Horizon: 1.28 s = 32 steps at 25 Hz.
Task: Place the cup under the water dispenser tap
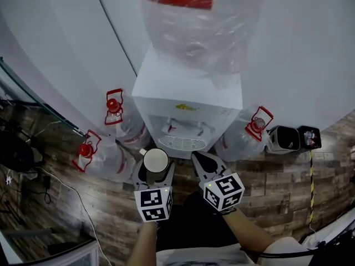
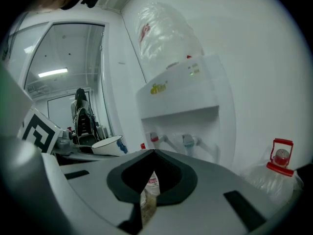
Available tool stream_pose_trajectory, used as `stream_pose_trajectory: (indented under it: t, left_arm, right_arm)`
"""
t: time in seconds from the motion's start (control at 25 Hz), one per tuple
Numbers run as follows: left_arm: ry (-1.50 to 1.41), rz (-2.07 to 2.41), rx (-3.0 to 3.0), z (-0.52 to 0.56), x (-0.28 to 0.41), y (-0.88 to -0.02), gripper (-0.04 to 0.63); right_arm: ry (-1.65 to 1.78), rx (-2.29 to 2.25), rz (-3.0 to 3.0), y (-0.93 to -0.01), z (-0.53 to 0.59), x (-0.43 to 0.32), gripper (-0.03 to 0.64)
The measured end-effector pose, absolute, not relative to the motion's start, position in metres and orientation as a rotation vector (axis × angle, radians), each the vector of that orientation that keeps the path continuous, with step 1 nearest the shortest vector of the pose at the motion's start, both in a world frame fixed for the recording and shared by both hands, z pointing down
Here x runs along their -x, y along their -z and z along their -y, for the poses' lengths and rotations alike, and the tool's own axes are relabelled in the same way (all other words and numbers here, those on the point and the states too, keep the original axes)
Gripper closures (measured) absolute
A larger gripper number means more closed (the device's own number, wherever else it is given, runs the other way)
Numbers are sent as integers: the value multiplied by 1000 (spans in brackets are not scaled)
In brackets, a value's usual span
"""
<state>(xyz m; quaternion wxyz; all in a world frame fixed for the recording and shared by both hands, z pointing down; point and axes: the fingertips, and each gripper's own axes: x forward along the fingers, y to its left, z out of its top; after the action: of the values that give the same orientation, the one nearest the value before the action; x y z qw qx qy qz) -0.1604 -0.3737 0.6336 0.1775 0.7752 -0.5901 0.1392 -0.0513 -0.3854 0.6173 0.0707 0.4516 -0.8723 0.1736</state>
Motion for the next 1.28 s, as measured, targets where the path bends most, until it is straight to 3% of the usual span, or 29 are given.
stream_pose_trajectory:
  t: [0.44,1.28]
  left_arm:
    - [-398,1669,-2248,426,145,-727,172]
    - [-377,1717,-2173,475,130,-783,172]
  right_arm:
    - [-449,-1371,2663,-709,431,51,595]
    - [-402,-1361,2704,-758,451,46,595]
